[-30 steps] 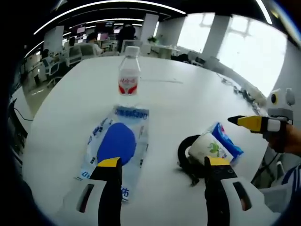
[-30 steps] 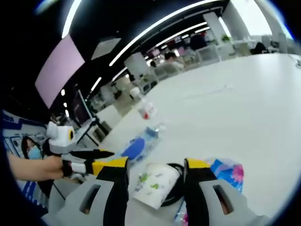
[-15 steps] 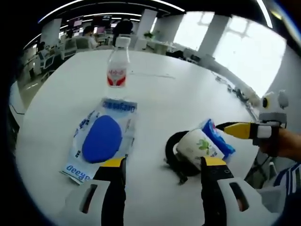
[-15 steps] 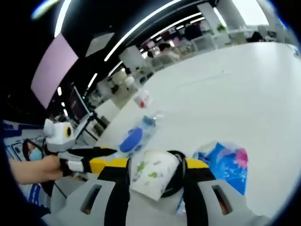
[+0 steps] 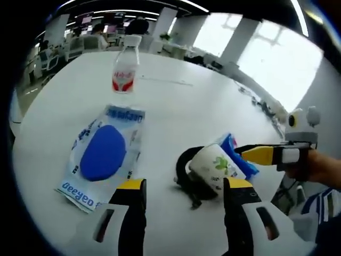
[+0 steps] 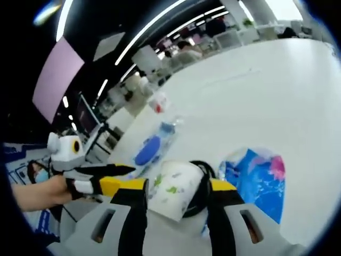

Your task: Arrange the tabletop items into an orderly group along one side of the table until the central work area is clear of visible clutter.

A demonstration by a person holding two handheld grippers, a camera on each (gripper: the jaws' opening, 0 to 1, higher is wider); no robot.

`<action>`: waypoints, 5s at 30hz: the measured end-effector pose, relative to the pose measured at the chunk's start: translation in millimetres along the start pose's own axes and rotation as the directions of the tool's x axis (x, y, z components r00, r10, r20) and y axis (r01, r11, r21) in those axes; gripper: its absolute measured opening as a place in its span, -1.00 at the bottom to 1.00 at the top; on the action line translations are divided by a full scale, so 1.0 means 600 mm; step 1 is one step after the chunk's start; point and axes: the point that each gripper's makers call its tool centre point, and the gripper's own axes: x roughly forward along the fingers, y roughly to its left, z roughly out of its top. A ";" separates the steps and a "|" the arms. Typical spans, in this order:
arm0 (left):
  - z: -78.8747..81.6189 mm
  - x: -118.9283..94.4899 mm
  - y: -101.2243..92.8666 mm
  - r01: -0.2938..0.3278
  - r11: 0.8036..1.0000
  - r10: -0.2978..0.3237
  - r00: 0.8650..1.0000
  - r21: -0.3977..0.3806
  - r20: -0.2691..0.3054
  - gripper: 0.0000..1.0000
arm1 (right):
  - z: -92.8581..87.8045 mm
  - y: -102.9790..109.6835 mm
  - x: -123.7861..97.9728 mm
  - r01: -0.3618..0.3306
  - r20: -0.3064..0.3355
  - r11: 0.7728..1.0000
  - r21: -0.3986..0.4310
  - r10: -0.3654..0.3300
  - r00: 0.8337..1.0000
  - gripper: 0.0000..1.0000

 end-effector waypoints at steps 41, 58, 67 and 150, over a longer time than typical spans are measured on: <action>-0.035 0.053 -0.081 0.172 0.983 -0.180 0.976 -0.070 -0.121 -0.15 | -0.026 -0.008 0.039 -0.006 -0.091 0.992 0.128 0.018 0.996 -0.28; -0.029 0.071 -0.095 0.202 0.978 -0.207 0.971 -0.053 -0.122 -0.11 | -0.026 -0.001 0.049 -0.030 -0.095 0.990 0.139 0.044 0.995 -0.36; -0.029 0.068 -0.101 0.207 0.978 -0.203 0.970 0.018 -0.131 -0.11 | -0.026 0.007 0.043 -0.049 -0.071 0.994 0.093 0.056 0.996 -0.38; 0.170 -0.044 -0.092 0.210 0.887 -0.366 0.863 0.412 0.348 -0.43 | 0.131 0.122 0.002 -0.063 0.230 0.726 -0.685 0.297 0.927 -0.42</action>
